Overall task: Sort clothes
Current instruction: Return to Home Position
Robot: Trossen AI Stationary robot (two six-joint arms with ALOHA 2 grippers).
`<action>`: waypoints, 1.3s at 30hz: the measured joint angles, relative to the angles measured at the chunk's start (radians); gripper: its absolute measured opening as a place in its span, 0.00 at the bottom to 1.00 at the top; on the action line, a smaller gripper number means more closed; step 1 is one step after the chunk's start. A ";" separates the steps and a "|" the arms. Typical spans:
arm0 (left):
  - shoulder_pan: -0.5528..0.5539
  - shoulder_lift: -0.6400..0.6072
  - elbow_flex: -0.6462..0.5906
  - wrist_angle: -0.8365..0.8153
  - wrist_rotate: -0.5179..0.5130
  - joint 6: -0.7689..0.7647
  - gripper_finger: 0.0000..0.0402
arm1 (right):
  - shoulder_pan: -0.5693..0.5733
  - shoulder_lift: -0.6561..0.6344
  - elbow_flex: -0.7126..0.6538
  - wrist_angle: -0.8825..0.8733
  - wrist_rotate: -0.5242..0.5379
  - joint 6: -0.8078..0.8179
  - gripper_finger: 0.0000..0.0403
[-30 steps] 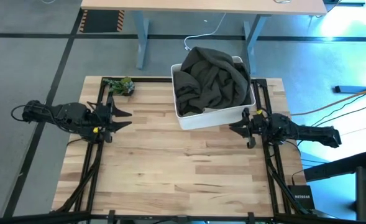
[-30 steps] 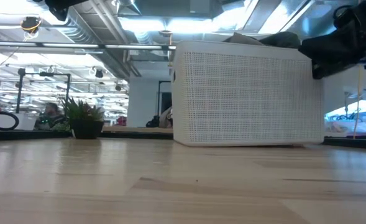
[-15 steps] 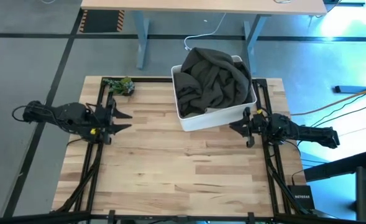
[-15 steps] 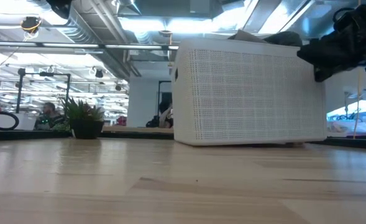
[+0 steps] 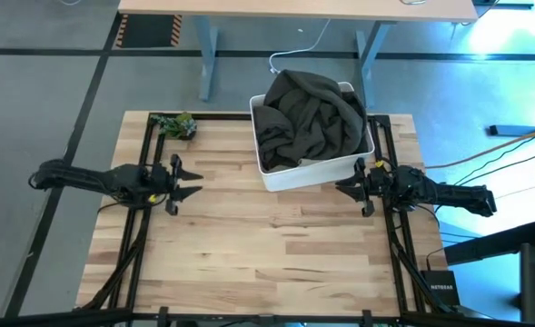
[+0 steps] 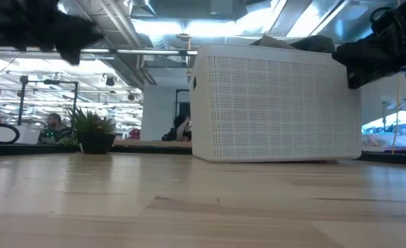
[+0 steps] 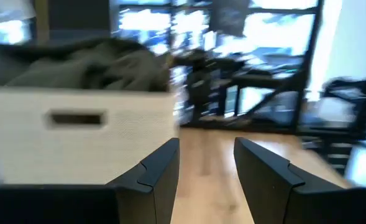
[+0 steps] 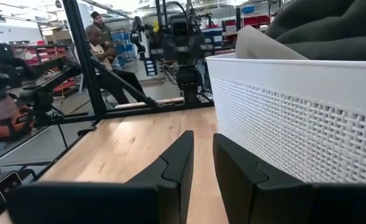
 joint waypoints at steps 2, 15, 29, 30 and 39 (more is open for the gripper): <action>0.039 -0.010 -0.037 0.006 -0.032 -0.032 0.37 | 0.000 0.000 0.000 0.002 0.012 0.010 0.20; 0.181 -0.157 -0.074 -0.133 0.117 -0.064 0.37 | 0.000 0.001 0.000 0.003 -0.044 0.024 0.20; 0.214 -0.221 -0.103 -0.197 0.138 -0.123 0.37 | 0.001 0.000 0.000 0.013 -0.059 0.015 0.20; 0.214 -0.221 -0.103 -0.197 0.138 -0.126 0.37 | 0.001 0.000 0.000 0.013 -0.059 0.015 0.20; 0.214 -0.220 -0.103 -0.198 0.137 -0.139 0.37 | 0.001 0.000 0.000 0.012 -0.059 0.016 0.20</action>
